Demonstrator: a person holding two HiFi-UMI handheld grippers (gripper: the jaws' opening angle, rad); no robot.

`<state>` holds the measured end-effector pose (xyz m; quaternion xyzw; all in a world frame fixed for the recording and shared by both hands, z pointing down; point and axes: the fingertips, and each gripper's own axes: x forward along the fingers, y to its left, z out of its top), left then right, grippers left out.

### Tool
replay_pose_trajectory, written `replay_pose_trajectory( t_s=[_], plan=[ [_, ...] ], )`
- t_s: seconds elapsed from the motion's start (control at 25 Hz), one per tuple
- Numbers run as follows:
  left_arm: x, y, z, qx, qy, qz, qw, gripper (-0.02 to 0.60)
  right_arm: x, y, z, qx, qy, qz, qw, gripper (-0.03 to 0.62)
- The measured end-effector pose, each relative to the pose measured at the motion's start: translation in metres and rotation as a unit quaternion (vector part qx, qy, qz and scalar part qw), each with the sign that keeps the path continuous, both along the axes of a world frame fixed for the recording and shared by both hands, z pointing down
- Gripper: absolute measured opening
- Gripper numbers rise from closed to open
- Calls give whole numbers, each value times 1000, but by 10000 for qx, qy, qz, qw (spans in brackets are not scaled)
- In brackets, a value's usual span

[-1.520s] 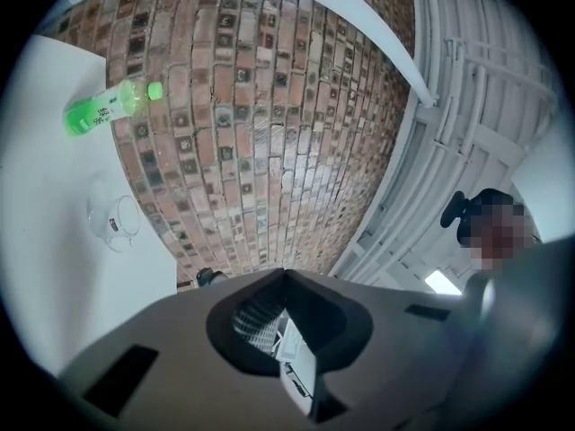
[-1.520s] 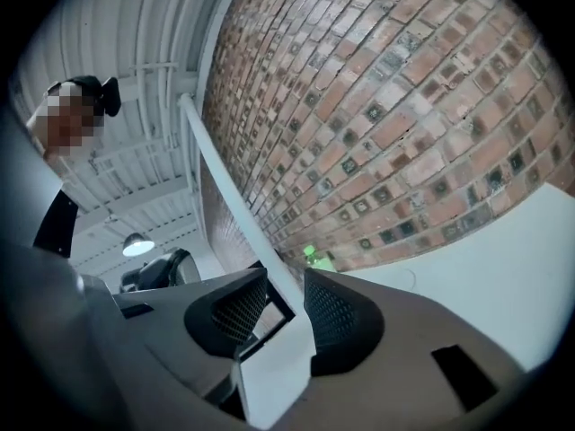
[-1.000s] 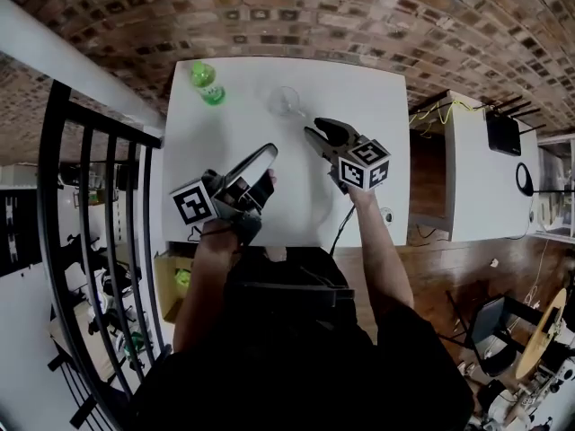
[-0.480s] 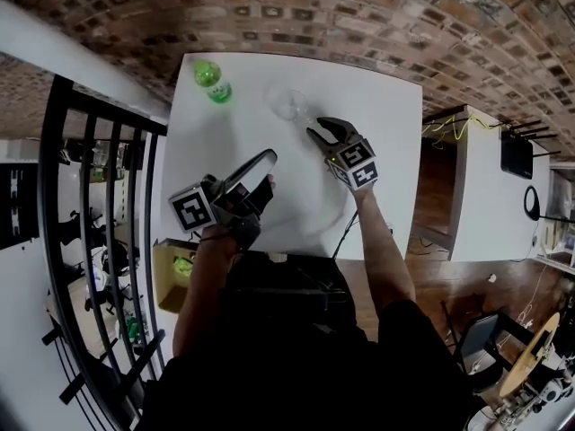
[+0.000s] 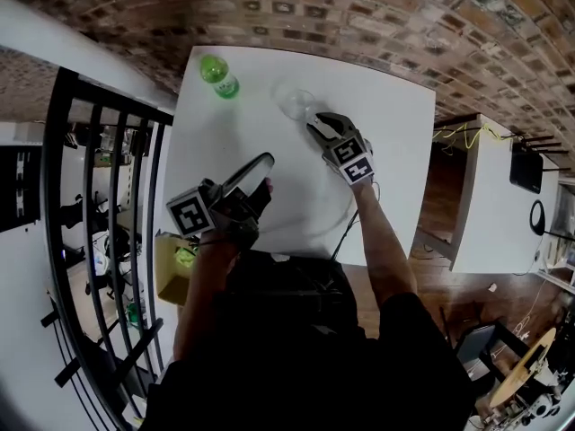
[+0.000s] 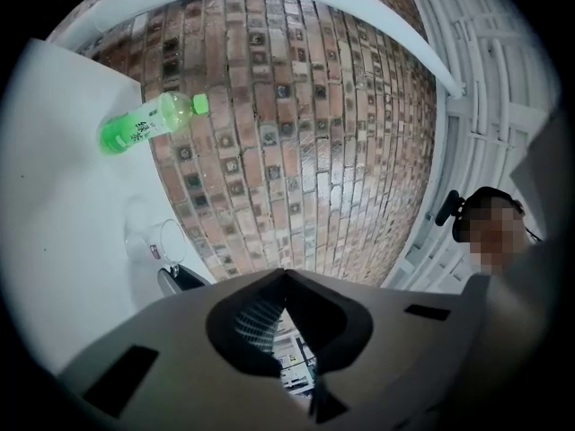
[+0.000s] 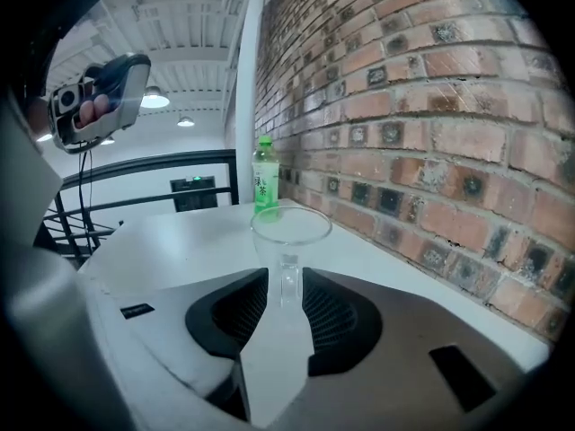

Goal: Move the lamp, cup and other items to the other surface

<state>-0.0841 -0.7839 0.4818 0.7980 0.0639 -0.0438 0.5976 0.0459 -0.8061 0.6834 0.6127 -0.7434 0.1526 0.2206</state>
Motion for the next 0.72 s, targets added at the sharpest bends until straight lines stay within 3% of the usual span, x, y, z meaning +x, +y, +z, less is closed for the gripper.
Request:
replay_pose_trajectory(
  t_s=[0.36,0.72],
  plan=[
    [-7,-4,3,33,-88,-131,9999,3,3,-9,4,61,87,-62,9999,78],
    [-13,0,-3,82,-65,-94,9999,3,3,6,1,277,-358,318,9985,63]
  ],
)
